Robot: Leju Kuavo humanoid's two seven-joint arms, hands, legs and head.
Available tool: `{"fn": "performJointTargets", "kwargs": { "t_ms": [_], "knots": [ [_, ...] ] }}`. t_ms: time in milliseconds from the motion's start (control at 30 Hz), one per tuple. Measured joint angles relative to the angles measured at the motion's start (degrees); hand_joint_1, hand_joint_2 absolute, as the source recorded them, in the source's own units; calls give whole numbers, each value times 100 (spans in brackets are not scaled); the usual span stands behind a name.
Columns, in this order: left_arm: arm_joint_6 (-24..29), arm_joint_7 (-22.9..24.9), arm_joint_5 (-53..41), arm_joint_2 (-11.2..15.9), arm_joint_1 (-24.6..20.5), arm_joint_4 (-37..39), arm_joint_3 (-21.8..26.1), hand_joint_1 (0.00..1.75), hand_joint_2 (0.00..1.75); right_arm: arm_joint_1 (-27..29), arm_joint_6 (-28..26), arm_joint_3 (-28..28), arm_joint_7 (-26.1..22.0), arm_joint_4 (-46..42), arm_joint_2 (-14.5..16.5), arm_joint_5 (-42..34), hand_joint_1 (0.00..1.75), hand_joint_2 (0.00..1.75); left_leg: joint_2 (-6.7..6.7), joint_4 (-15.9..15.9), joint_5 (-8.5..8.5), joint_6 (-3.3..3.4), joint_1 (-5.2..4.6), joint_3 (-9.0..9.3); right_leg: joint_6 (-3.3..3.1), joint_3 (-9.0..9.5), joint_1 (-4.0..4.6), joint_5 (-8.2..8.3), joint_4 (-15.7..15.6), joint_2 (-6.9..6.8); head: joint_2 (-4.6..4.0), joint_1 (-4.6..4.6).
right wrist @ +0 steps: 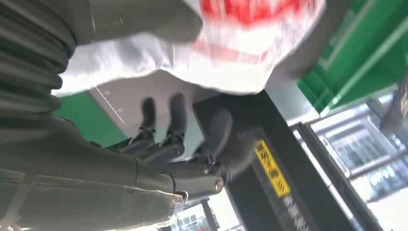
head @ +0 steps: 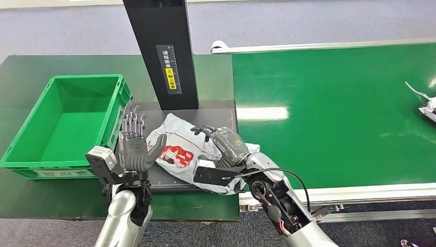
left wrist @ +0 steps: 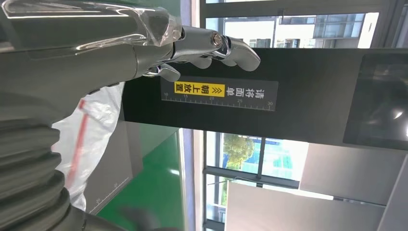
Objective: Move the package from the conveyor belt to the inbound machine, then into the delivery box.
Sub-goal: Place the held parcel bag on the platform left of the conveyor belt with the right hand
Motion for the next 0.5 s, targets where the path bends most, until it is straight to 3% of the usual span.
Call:
{"fn": "performJointTargets", "kwargs": {
  "t_ms": [500],
  "knots": [
    [-60, 104, -231, 4, 75, -70, 17, 0, 175, 37, 123, -725, -203, -215, 60, -1703, 0, 175, 1, 0, 0, 0, 0, 2, 0, -1, 0, 0, 0, 0, 1, 1]
  ]
}}
